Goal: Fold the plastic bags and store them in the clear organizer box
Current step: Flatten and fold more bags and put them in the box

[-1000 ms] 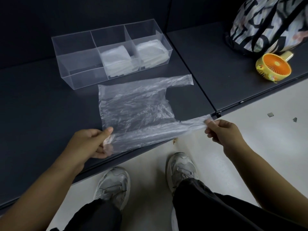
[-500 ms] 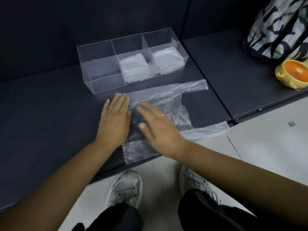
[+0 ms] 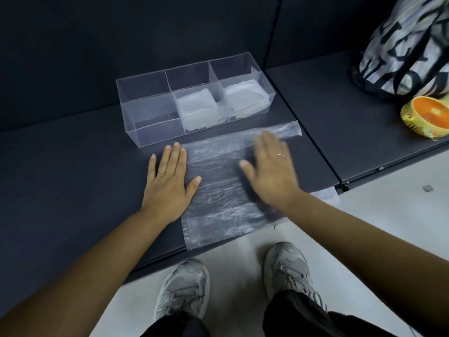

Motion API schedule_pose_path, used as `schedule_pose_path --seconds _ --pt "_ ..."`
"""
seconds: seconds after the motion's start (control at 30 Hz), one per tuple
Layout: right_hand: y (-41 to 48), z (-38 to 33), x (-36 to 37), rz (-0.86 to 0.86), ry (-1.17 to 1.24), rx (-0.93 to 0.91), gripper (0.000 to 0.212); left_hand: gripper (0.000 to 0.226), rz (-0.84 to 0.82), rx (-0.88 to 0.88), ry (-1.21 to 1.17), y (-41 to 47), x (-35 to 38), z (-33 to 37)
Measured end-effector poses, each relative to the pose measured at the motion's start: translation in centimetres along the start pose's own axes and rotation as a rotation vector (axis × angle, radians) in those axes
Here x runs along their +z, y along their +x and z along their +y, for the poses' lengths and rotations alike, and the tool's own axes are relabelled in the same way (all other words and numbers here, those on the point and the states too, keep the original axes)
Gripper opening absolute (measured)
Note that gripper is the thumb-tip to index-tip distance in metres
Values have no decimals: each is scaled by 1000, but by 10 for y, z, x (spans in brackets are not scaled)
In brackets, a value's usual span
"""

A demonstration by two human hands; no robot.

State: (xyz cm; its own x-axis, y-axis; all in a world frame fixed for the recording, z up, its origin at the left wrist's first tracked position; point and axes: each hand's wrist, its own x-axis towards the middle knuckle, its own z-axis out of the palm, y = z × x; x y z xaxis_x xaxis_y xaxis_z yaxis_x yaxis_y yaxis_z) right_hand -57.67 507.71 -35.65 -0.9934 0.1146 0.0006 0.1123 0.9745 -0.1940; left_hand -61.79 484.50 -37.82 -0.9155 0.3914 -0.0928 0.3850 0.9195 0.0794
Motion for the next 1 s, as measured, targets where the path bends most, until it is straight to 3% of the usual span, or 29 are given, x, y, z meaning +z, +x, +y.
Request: schedule_pose_path --seconds 0.1,0.17,0.27,0.43,0.5,0.6,0.7,0.77,0.83,0.9,1.0 --pt "22 -49 17 -175 122 -287 66 77 -8 62 -27 2 0 6" --pt "32 -45 26 -219 51 -306 67 78 -33 68 -26 3 2 4" --pt "44 10 23 -129 -36 -166 70 79 -38 82 -18 2 5 -1" --pt "48 113 0 -57 -132 246 68 79 -48 80 4 1 0 0" --pt "42 118 -10 7 -157 280 68 79 -33 127 -51 -6 -7 1" --pt "11 79 -22 166 69 32 67 83 -6 373 -248 -39 -13 2" --pt "-54 18 -14 -14 274 -322 80 92 -34 535 -170 -85 -5 3" --pt "-87 -6 -2 -144 215 -489 86 77 17 541 -84 -103 2 4" --pt "-101 -9 8 -160 155 -527 72 52 154 532 -104 -111 6 8" --pt "-103 0 10 -71 168 -484 48 33 255 540 -210 -114 4 12" --pt "-105 22 3 84 192 -470 20 27 266 444 -441 -119 -3 11"
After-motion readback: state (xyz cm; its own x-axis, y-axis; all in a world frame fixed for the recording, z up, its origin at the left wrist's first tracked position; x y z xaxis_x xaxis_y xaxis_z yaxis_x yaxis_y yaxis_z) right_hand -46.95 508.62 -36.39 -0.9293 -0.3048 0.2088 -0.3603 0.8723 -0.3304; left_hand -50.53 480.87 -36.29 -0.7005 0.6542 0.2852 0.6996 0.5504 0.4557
